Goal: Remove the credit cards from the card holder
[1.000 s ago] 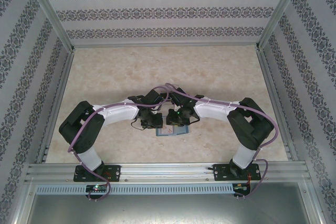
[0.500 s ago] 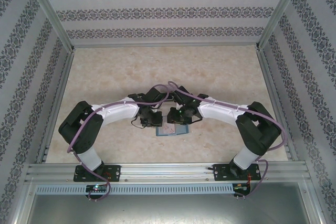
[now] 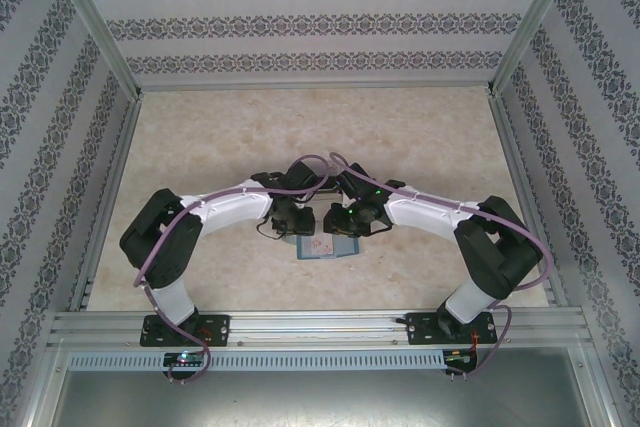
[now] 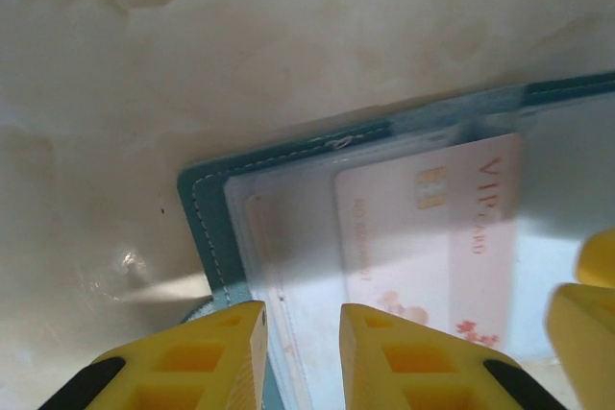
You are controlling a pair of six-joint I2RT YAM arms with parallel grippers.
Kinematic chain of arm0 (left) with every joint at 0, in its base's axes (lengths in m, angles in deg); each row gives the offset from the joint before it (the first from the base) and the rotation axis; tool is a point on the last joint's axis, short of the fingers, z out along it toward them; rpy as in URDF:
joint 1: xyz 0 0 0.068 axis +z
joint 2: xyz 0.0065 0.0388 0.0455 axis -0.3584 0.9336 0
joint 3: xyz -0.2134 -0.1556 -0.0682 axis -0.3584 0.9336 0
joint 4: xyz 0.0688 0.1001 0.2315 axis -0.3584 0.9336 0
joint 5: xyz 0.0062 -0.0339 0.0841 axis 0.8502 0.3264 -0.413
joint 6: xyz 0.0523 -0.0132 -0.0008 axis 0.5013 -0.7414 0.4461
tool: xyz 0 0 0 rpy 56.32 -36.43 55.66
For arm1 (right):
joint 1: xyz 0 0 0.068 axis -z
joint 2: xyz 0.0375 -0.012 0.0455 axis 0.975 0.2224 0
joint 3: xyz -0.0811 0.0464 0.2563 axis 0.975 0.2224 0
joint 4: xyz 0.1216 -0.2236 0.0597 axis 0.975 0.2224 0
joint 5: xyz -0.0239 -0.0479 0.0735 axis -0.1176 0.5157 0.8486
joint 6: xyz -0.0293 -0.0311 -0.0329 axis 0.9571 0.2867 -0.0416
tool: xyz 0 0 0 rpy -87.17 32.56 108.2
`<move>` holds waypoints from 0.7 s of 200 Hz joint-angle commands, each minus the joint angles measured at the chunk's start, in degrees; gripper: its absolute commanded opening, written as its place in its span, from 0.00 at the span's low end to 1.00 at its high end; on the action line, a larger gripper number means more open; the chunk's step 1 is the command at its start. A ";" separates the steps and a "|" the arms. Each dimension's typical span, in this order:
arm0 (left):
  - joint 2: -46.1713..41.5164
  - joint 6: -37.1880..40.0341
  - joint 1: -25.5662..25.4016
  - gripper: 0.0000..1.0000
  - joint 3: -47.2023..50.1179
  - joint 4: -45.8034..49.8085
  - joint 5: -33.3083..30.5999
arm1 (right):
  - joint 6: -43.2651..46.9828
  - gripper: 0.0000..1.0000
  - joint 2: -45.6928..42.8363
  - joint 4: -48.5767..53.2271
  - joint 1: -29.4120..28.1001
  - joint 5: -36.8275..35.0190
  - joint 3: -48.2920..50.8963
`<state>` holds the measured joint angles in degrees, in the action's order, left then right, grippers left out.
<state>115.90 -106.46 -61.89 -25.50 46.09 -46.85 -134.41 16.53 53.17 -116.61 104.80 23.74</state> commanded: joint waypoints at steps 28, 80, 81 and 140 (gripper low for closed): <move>2.12 1.99 -0.84 0.27 0.44 3.74 -3.16 | -0.38 0.29 3.00 -3.00 0.70 2.82 0.54; 2.85 2.58 -0.91 0.27 0.77 5.43 -5.02 | 1.67 0.29 3.91 -1.17 0.97 0.29 0.39; 2.86 2.64 -0.89 0.27 0.78 5.43 -5.03 | 1.70 0.29 3.92 -1.15 0.97 0.25 0.44; 3.20 2.82 -0.96 0.26 0.39 5.70 -4.76 | 2.26 0.29 4.80 -5.36 1.16 3.28 1.97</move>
<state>117.62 -105.04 -61.95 -25.48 47.51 -49.01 -133.36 20.18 49.73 -116.24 106.62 24.52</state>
